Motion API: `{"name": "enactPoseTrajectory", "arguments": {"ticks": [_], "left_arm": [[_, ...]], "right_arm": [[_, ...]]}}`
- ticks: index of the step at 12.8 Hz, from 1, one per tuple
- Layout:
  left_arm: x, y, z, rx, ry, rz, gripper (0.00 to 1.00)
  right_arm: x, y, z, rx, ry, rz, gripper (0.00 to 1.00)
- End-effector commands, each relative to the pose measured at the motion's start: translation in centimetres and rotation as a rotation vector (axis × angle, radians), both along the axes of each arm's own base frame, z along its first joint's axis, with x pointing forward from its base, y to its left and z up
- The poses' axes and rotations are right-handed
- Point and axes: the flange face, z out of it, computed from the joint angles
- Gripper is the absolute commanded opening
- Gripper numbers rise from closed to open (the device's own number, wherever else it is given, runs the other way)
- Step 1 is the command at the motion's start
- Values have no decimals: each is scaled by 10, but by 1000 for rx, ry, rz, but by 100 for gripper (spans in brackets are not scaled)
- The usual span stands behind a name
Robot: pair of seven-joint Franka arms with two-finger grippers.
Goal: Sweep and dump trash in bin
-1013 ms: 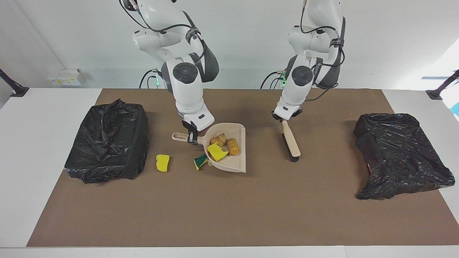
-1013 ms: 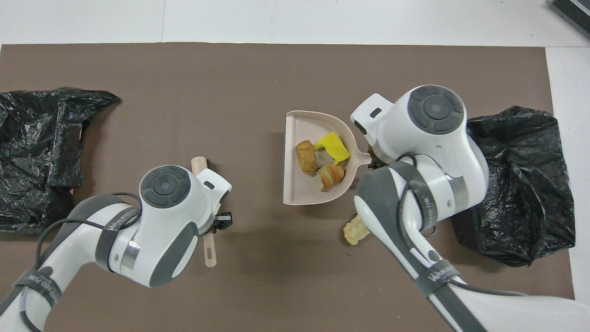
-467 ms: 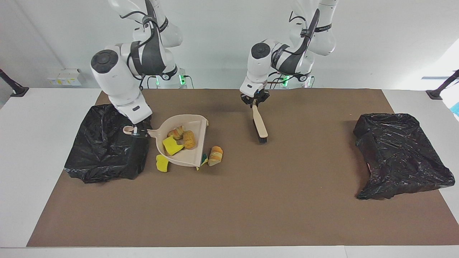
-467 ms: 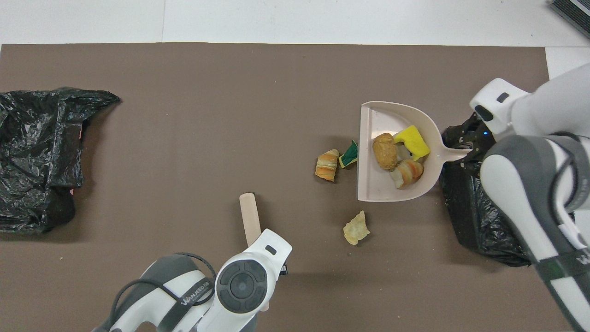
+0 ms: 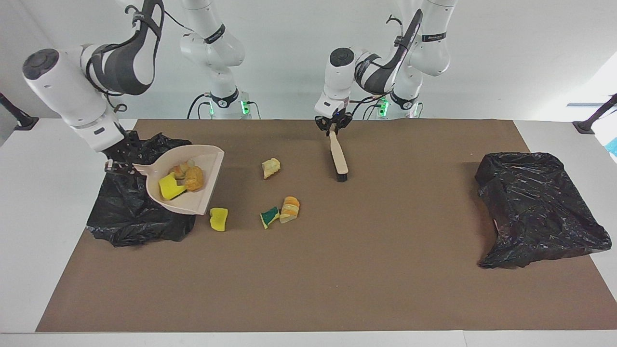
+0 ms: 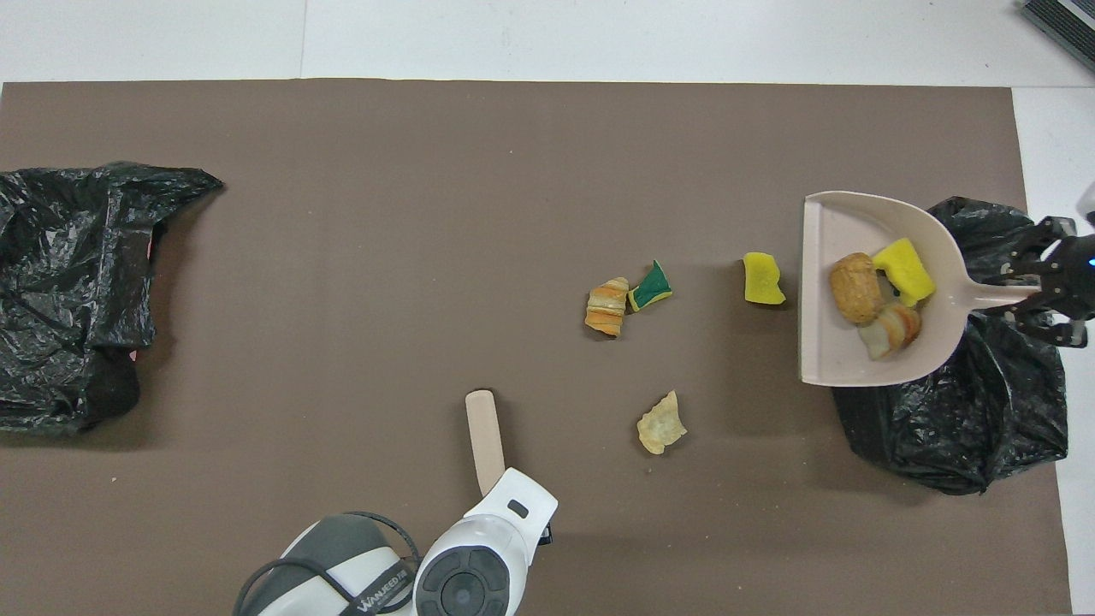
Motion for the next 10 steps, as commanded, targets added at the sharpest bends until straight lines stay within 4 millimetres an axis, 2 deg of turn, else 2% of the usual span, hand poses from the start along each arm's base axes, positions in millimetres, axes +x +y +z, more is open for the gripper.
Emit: {"name": "enactPoseTrajectory", "arguments": {"ticks": [1, 3, 5, 7, 9, 10], "left_arm": [[37, 10, 3, -17, -3, 80, 100], [78, 21, 10, -31, -19, 147, 100], [130, 50, 28, -61, -59, 161, 100], [170, 84, 44, -75, -91, 159, 100], [206, 116, 53, -77, -119, 126, 100], [230, 134, 59, -64, -106, 111, 100]], "right_arm": [[-23, -44, 13, 28, -16, 39, 0], [-37, -74, 16, 1, -20, 67, 0], [-45, -92, 17, -52, -14, 126, 0], [-46, -99, 17, -130, 2, 156, 0], [-38, -98, 15, -244, 4, 213, 0], [-33, -90, 15, -263, 4, 238, 0]]}}
